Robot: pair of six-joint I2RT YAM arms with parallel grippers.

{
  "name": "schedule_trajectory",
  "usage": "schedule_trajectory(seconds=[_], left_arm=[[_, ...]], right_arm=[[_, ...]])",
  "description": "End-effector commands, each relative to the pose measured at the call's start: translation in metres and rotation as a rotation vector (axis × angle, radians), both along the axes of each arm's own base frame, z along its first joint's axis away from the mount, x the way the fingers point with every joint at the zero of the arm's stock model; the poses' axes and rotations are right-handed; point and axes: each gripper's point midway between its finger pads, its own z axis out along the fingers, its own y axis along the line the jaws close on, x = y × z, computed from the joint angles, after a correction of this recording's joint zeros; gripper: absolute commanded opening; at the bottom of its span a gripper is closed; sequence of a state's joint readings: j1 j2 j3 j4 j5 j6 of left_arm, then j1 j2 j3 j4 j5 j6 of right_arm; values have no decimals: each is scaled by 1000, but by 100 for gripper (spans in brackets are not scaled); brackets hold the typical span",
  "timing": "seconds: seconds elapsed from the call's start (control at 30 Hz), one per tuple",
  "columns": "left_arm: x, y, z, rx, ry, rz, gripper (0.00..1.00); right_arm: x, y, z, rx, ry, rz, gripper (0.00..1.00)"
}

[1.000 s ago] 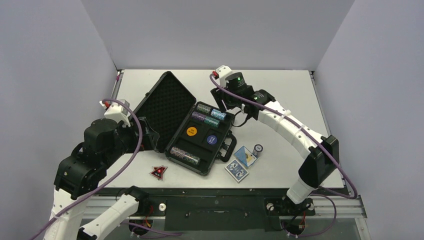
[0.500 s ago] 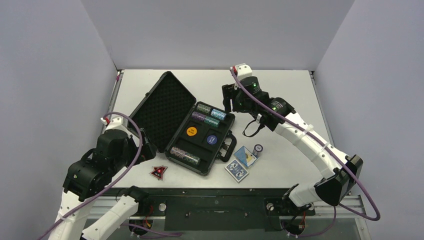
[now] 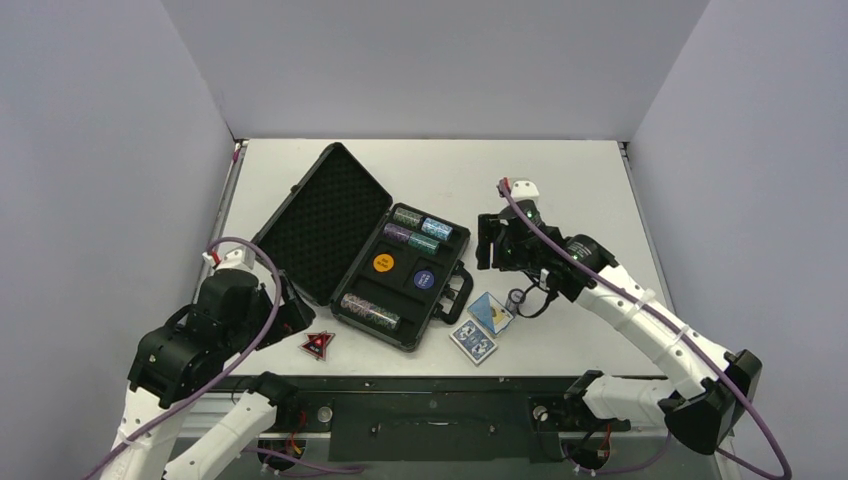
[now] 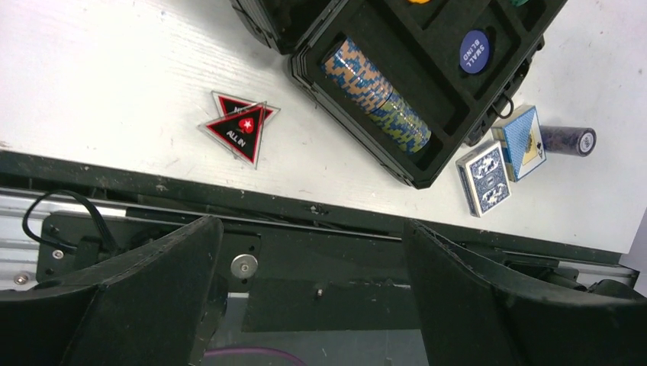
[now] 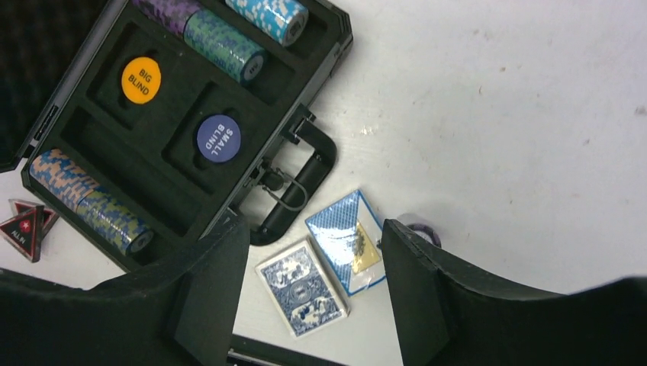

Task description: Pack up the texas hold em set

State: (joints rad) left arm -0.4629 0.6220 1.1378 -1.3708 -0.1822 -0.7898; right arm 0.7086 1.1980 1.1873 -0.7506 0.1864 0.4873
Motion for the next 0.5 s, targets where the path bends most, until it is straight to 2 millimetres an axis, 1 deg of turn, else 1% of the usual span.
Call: schedule_trajectory(seconds=[0.0, 0.03, 0.07, 0.1, 0.13, 0.17, 0.27, 0.37, 0.47], left_arm=[[-8, -8, -9, -48, 61, 3, 85], [-8, -9, -10, -52, 64, -1, 85], [-9, -11, -10, -61, 67, -8, 85], [-8, -12, -11, -65, 67, -12, 85], [-8, -15, -11, -72, 72, -22, 85], [-8, -16, -13, -72, 76, -31, 85], [-9, -20, -18, -78, 101, -48, 84], [-11, -23, -19, -97, 107, -51, 83], [-13, -26, -20, -121, 100, -55, 83]], right_arm=[[-28, -7, -6, 91, 44, -23, 60], [-36, -5, -4, 124, 47, 2, 60], [-41, -5, -15, 125, 64, 15, 59], [-48, -3, -14, 150, 70, 45, 59], [-53, -4, -23, 144, 91, 56, 60], [-58, -3, -24, 149, 101, 74, 60], [-70, -4, -39, 122, 144, 107, 61], [-80, 3, -47, 99, 162, 168, 63], [-91, 15, -52, 63, 162, 248, 67]])
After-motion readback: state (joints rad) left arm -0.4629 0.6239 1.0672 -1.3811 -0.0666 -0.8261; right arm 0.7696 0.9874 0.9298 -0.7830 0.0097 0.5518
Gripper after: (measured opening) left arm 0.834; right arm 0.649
